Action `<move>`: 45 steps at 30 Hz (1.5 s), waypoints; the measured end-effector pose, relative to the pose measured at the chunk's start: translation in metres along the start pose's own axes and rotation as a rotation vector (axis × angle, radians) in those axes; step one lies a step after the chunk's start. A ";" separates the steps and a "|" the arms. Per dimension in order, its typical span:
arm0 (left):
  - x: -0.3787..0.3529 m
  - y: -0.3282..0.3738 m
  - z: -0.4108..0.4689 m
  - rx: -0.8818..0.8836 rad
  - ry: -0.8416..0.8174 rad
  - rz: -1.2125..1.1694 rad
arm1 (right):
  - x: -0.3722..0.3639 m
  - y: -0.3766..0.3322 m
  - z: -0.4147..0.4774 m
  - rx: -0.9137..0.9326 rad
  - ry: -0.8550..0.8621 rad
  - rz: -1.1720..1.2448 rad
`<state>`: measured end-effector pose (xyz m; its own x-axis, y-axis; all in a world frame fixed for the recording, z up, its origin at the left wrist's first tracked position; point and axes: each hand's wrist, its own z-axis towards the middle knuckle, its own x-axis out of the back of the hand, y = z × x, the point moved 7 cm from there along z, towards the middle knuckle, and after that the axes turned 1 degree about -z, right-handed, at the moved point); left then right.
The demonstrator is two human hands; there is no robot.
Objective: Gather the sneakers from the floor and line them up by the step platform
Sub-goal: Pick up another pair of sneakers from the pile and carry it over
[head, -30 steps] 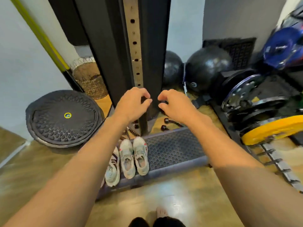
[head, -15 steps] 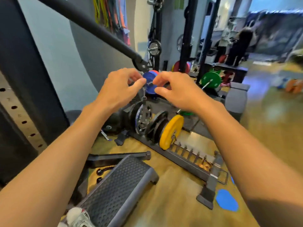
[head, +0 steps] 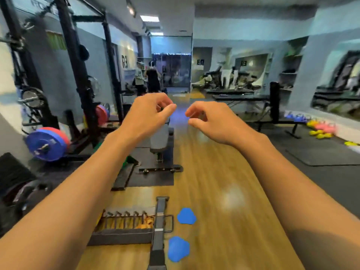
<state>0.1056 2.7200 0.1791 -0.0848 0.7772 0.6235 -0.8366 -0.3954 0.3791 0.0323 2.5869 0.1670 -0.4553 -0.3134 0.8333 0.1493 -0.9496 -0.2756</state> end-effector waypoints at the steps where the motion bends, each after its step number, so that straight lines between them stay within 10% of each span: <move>1: -0.028 0.021 0.018 -0.028 -0.010 -0.037 | 0.018 0.029 -0.007 -0.037 0.013 -0.026; 29: -0.639 0.414 0.364 -0.661 -0.476 -0.652 | 0.302 0.638 -0.153 -0.961 0.306 -0.460; 45: -0.971 0.596 0.505 -0.667 -0.544 -0.673 | 0.443 0.998 -0.262 -1.164 0.367 -0.468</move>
<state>-0.0371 1.4831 0.1449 0.6133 0.3496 0.7082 -0.7610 0.5017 0.4114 -0.2508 1.5004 0.1356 -0.4957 0.2381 0.8352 -0.8454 -0.3526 -0.4012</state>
